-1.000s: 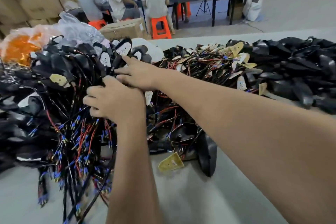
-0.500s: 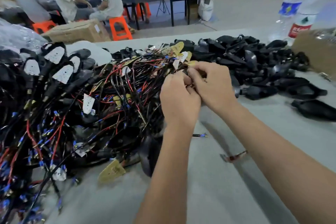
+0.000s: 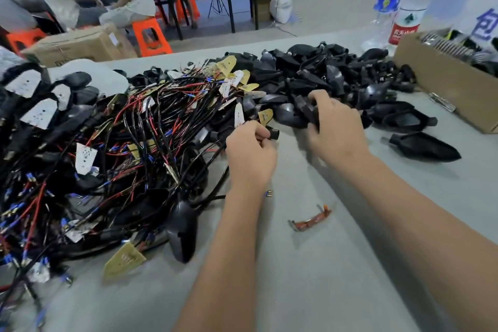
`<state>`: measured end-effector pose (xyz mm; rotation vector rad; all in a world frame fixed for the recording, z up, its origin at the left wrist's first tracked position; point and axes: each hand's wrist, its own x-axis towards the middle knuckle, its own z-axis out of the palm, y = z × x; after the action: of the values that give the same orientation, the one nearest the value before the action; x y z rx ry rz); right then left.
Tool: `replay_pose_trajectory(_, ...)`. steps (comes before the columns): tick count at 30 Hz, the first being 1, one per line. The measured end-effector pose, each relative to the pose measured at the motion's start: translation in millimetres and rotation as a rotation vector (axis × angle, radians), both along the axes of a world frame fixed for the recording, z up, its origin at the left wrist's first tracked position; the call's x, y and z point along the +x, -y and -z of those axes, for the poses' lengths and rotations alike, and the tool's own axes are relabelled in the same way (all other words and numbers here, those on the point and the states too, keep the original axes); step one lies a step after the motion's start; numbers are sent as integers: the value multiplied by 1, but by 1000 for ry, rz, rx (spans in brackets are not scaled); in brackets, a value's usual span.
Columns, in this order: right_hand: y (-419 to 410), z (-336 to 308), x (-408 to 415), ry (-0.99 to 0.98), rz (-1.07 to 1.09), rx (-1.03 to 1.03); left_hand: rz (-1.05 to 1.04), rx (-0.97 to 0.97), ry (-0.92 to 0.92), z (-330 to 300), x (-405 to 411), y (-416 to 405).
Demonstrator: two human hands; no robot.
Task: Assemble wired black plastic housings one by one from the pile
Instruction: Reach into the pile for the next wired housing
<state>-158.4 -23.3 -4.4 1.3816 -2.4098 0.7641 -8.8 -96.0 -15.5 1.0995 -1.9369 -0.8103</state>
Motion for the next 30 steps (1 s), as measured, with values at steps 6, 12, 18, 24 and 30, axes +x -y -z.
replay_pose_trajectory(6,-16,-11,3,251,-115,-324,98,285,-310,-2,1,-1)
replay_pose_trajectory(12,-15,-6,26,518,-333,-134,353,534,-487,-15,7,2)
replay_pose_trajectory(18,-7,-8,47,896,-454,-235,174,220,-390,-22,24,18)
replay_pose_trajectory(24,7,-10,70,458,-570,127,-293,-124,-354,-25,53,46)
replay_pose_trajectory(30,13,-17,96,179,-749,559,-385,-82,-434,-23,66,50)
